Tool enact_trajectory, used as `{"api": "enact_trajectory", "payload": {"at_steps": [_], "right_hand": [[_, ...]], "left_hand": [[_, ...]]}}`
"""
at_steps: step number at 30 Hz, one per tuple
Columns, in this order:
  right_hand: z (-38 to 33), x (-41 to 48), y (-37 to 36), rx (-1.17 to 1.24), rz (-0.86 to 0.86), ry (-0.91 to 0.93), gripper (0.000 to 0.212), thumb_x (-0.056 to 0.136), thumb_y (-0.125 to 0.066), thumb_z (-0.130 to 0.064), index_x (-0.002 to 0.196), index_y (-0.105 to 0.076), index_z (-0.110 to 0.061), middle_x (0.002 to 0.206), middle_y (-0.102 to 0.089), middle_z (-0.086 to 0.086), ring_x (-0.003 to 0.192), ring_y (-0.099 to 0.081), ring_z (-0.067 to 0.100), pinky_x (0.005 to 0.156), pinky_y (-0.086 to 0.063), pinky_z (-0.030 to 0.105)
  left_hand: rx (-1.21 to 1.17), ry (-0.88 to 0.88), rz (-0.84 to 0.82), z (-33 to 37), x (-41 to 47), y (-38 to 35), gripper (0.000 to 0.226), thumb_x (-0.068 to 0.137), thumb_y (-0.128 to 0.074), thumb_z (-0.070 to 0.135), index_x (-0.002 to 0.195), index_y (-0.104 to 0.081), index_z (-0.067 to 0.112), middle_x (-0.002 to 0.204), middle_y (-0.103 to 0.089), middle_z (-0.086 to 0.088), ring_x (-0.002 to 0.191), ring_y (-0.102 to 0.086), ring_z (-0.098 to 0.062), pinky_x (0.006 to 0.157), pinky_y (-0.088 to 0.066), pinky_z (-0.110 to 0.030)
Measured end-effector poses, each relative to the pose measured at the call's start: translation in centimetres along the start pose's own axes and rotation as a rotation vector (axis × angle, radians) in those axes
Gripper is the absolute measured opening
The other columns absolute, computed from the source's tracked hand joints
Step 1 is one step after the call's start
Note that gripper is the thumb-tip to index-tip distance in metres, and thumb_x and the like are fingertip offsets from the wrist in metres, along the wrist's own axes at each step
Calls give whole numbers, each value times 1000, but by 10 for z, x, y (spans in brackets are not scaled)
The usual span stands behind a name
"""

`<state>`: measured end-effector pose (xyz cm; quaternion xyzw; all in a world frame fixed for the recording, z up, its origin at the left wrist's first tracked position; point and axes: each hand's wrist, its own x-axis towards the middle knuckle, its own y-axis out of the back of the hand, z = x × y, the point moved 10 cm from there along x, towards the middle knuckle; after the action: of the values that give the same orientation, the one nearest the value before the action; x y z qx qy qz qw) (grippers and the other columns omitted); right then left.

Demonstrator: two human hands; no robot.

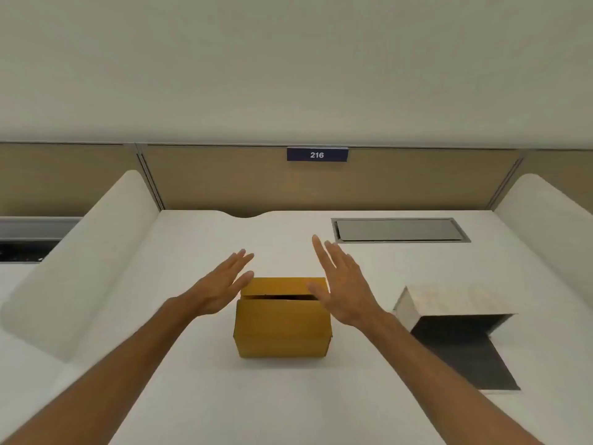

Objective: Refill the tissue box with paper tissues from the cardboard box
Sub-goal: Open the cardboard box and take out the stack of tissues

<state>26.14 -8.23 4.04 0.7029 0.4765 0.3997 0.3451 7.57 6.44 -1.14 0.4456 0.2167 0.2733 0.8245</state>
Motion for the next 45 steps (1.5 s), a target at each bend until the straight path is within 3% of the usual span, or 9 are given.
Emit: {"api": "enact_trajectory", "payload": {"at_steps": [6,13,20,25,28,32,36,39,45], "right_hand": [[-4,-33,-69,-216,-269,97,80,92,-57,-50,155,-15,-25,157,-29,2,147,-22,22,123,-10,47],[-14,-39,-79,-347,-207,195,68,91,-64,-38,149,-33,-18,132,-53,2,126,-47,24,117,-23,48],[-26,-41,-64,-321,-65,214,67,78,-80,-35,136,-52,-14,116,-61,5,110,-56,26,105,-40,47],[-39,-64,-45,-186,135,207,22,96,-58,-34,112,-66,-20,100,-64,-2,98,-56,18,97,-40,37],[-38,-73,-42,-22,140,121,25,102,-47,-33,94,-69,-23,88,-64,-7,87,-54,11,85,-42,31],[-32,-80,-53,91,17,37,16,97,-58,-30,98,-71,-22,91,-64,-9,85,-52,7,73,-48,30],[-22,-87,-78,68,-166,0,48,87,-69,-42,131,-57,-28,132,-51,-9,122,-43,9,101,-40,26],[-14,-93,-95,-12,-246,-24,79,88,-65,-52,154,-26,-30,164,-15,-6,151,-7,14,120,-17,33],[-7,-96,-112,-131,-298,-12,104,91,-60,-54,156,12,-19,162,27,4,146,33,16,120,11,32]], "left_hand": [[75,104,-79,-52,-6,-16,61,103,-45,10,156,-21,28,164,-23,-1,150,-24,-22,121,-26,-43],[87,58,-127,-50,11,-23,65,101,-55,24,155,-22,35,164,-23,0,149,-25,-24,119,-29,-51],[51,40,-188,-47,26,-28,50,100,-56,20,148,-43,24,154,-44,-3,142,-39,-24,117,-34,-46],[-78,5,-95,-39,37,-15,33,105,-45,21,133,-59,11,133,-63,-7,120,-57,-23,101,-43,-34],[-158,24,-34,-36,43,-11,21,106,-40,23,112,-59,15,106,-65,-4,97,-58,-18,88,-48,-34],[-356,180,16,-44,47,-21,42,107,-34,35,127,-55,5,121,-61,-6,112,-56,-22,98,-47,-40],[-355,249,199,-48,53,-22,43,102,-46,37,125,-54,2,125,-61,-15,109,-61,-31,83,-50,-35],[-300,202,342,-43,52,-18,57,100,-56,30,148,-34,9,150,-42,-16,123,-55,-32,97,-51,-47],[-56,149,340,-31,48,-30,53,105,-32,45,154,-27,26,163,-26,-1,147,-26,-23,119,-22,-49]]}}
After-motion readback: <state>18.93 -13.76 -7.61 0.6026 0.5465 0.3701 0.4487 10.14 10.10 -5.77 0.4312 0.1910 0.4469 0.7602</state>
